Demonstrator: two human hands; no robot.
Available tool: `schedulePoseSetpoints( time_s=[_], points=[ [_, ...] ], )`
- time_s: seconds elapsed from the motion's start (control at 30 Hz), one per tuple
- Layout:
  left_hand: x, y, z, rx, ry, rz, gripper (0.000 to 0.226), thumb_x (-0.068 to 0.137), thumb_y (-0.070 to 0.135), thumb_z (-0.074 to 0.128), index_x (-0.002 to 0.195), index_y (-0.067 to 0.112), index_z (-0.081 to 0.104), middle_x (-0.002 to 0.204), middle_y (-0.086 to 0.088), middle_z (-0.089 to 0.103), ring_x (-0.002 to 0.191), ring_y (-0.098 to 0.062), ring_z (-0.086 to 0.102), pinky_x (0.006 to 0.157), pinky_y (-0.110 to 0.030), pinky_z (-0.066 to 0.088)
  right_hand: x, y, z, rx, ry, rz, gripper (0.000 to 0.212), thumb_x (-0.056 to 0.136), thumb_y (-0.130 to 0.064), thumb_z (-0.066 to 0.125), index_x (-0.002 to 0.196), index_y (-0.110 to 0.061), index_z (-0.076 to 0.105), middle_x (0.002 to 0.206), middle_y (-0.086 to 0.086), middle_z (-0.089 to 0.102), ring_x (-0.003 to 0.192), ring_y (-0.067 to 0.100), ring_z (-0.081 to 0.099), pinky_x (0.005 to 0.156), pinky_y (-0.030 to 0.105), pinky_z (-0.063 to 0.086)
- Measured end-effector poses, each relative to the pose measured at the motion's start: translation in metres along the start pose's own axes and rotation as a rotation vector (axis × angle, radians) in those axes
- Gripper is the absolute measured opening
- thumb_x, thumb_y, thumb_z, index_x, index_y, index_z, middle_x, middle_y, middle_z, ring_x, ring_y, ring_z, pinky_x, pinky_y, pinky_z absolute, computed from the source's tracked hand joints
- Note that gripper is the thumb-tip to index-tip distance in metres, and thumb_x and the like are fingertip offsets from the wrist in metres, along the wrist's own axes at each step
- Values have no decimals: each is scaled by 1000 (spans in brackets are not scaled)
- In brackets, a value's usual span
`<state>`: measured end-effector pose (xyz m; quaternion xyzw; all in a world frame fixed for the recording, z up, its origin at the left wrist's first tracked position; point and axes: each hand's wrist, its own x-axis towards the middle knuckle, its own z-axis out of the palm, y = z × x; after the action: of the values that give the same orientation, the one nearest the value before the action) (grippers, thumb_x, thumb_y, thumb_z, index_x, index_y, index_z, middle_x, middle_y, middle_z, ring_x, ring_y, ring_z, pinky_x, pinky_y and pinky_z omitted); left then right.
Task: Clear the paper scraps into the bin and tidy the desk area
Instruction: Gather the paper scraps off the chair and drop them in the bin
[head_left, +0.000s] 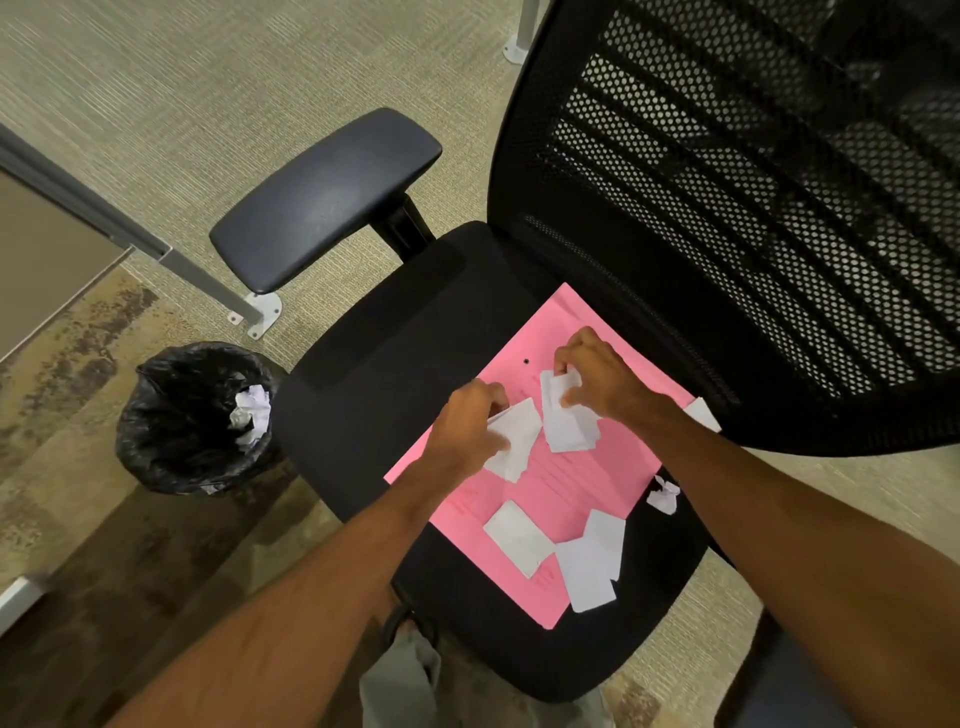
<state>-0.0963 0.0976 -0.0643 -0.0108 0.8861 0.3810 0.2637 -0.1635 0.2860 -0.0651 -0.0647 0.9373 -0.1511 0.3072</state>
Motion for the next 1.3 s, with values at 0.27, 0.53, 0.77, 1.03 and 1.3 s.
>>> schedulePoseSetpoints(
  time_s=[0.27,0.53,0.77,1.03,1.3],
  points=[
    [3,-20,-28,-456,-72,-92,29,70,10,84,74,19,57,85,-1,68,77,-15,67,55,-17,51,9,-5,9,28,28,57,27,74,-5,75,77,-17,51,94,10,51,91,30,51,69,36,47],
    [4,-24,-35,-731,-146,-212,36,73,8,81,105,14,67,93,5,73,79,-5,70,55,-14,52,13,-1,-8,24,-89,-21,28,68,1,77,78,-10,53,90,13,63,87,33,58,80,47,47],
    [5,-26,-41,-949,-168,-275,22,84,5,70,105,13,70,105,-6,73,97,-22,69,77,-34,56,23,-11,-54,206,-370,-96,28,71,-1,79,91,-10,61,93,10,62,73,18,58,48,25,48],
    [4,-58,-79,-1091,-45,-270,28,84,1,67,112,7,66,112,-15,70,103,-31,67,87,-46,55,54,-59,-78,507,-478,-118,22,82,-8,72,102,-3,66,108,22,68,104,36,66,89,51,52],
    [-21,-127,-147,-1179,160,-379,37,86,-4,63,121,7,57,111,-10,67,98,-25,65,81,-40,57,79,-174,-32,637,-428,-194,18,82,-4,71,99,-9,67,94,5,71,92,19,69,75,34,58]
  ],
)
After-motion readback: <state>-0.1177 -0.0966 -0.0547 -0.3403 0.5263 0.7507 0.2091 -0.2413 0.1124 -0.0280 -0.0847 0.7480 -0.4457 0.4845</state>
